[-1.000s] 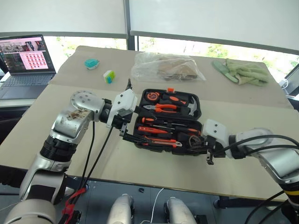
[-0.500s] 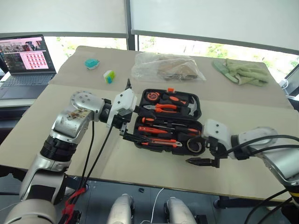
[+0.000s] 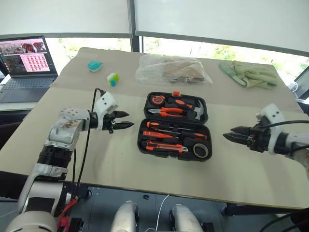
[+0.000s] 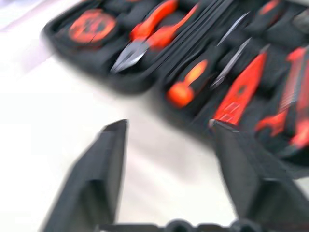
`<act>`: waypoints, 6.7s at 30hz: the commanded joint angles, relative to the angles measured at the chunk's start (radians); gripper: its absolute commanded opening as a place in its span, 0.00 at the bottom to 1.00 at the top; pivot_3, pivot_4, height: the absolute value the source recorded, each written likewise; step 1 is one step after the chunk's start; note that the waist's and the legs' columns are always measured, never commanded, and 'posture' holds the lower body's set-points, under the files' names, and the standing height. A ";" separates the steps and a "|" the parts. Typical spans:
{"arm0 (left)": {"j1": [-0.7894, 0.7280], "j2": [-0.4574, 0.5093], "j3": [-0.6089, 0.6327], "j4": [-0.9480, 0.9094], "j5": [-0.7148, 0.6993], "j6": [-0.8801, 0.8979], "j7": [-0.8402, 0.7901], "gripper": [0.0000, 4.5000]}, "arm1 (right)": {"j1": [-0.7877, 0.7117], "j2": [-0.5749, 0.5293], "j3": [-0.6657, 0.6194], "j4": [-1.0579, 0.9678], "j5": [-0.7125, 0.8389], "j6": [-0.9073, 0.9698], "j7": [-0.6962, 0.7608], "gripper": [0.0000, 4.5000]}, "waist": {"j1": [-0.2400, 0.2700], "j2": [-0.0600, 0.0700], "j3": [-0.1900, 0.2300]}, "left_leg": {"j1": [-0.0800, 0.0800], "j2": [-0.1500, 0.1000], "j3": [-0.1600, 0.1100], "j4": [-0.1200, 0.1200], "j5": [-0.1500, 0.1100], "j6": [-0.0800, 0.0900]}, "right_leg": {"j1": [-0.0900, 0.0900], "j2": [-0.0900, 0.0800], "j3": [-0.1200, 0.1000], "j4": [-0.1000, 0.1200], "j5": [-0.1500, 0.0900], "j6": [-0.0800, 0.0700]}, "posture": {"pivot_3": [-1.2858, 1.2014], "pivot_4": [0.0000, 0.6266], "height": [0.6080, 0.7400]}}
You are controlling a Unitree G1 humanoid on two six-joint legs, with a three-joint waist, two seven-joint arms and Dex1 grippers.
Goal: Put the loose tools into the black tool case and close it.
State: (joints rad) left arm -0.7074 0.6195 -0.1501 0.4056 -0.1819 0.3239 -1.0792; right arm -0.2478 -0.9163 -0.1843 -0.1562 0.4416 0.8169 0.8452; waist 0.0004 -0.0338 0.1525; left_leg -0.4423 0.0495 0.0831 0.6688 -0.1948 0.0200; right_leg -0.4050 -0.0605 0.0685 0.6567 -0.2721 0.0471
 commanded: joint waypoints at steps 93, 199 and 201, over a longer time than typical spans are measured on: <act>-0.074 -0.264 0.201 -0.109 -0.109 0.101 0.201 0.00 | -0.220 0.320 -0.014 -0.023 -0.029 -0.044 -0.293 0.01 | -0.009 -0.004 0.001 | -0.018 -0.001 -0.002 0.000 0.002 -0.001 | -0.020 -0.001 0.000 0.007 0.002 0.000 | 0.52 0.24 1.00; -0.128 -0.286 -0.346 0.039 0.229 -0.362 -0.239 0.01 | 0.252 0.270 0.252 -0.287 -0.201 -0.424 -0.117 0.00 | -0.011 -0.005 -0.014 | 0.013 0.001 -0.002 -0.004 0.002 0.000 | 0.016 0.001 -0.002 -0.009 0.003 -0.001 | 0.52 0.24 1.00; -0.132 -0.293 -0.345 0.047 0.229 -0.363 -0.237 0.01 | 0.250 0.278 0.235 -0.318 -0.178 -0.406 -0.117 0.00 | -0.015 -0.005 -0.014 | 0.013 0.001 -0.002 -0.004 0.002 0.000 | 0.016 0.001 -0.002 -0.009 0.003 -0.001 | 0.52 0.24 1.00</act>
State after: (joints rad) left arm -0.8582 0.3319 -0.4527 0.4118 0.0034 -0.0467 -1.3057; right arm 0.0313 -0.6511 0.1127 -0.3831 0.2200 0.4292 0.7480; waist -0.0148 -0.0383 0.1386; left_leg -0.4289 0.0506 0.0811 0.6645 -0.1932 0.0196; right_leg -0.3891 -0.0592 0.0669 0.6478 -0.2689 0.0462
